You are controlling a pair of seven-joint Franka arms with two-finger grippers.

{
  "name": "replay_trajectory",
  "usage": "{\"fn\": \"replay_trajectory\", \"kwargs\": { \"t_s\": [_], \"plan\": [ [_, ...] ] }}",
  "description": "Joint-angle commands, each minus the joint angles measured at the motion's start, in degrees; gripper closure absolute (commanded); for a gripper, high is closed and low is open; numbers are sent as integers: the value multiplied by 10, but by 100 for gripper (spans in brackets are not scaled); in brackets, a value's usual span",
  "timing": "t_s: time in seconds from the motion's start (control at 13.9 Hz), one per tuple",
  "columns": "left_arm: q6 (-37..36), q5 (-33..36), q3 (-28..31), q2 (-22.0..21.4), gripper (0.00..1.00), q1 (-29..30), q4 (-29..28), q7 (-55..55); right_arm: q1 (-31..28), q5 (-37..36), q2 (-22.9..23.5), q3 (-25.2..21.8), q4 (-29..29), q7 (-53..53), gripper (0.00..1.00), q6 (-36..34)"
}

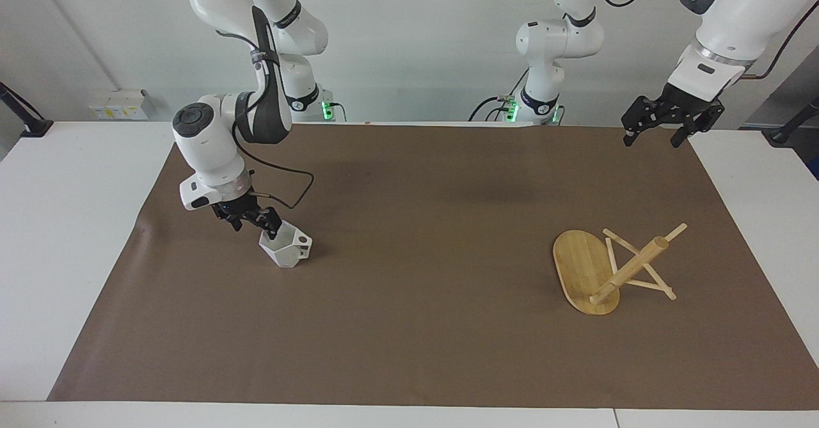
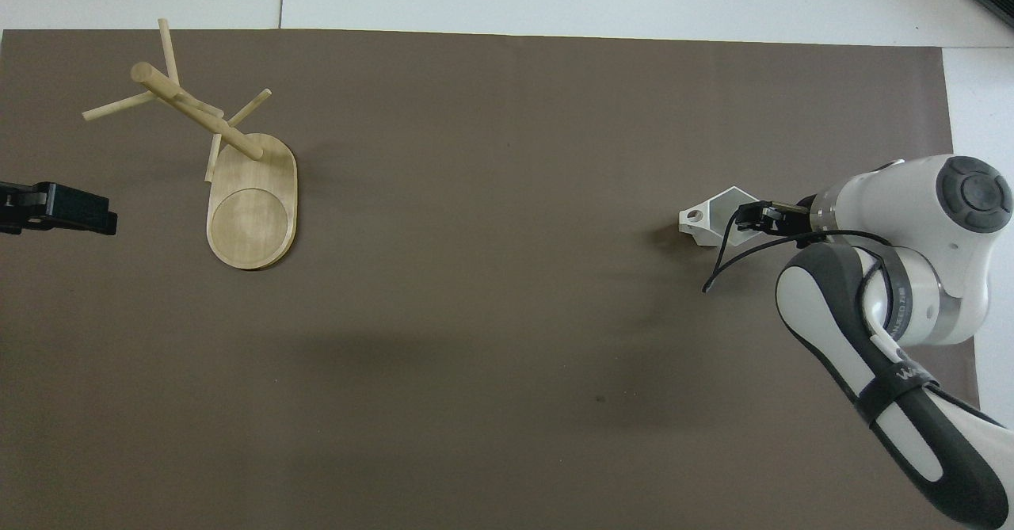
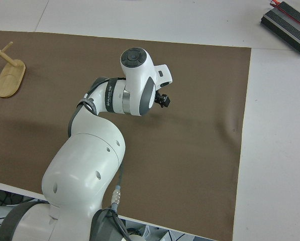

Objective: Hang cup on rack
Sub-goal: 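Close the right gripper on the white mug's rim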

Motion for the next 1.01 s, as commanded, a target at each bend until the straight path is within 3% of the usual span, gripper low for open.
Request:
{"fn": "replay_trajectory", "kwargs": {
  "t_s": [0.0, 0.29, 0.94],
  "plan": [
    [-4, 0, -4, -12, 0, 8, -12, 3, -3, -12, -1, 10, -4, 16, 13, 5],
    [-4, 0, -4, -12, 0, 8, -11, 3, -3, -12, -1, 13, -4, 16, 39, 2],
    [-4, 0, -4, -12, 0, 8, -11, 3, -3, -12, -1, 17, -3, 16, 77, 1]
  ]
}}
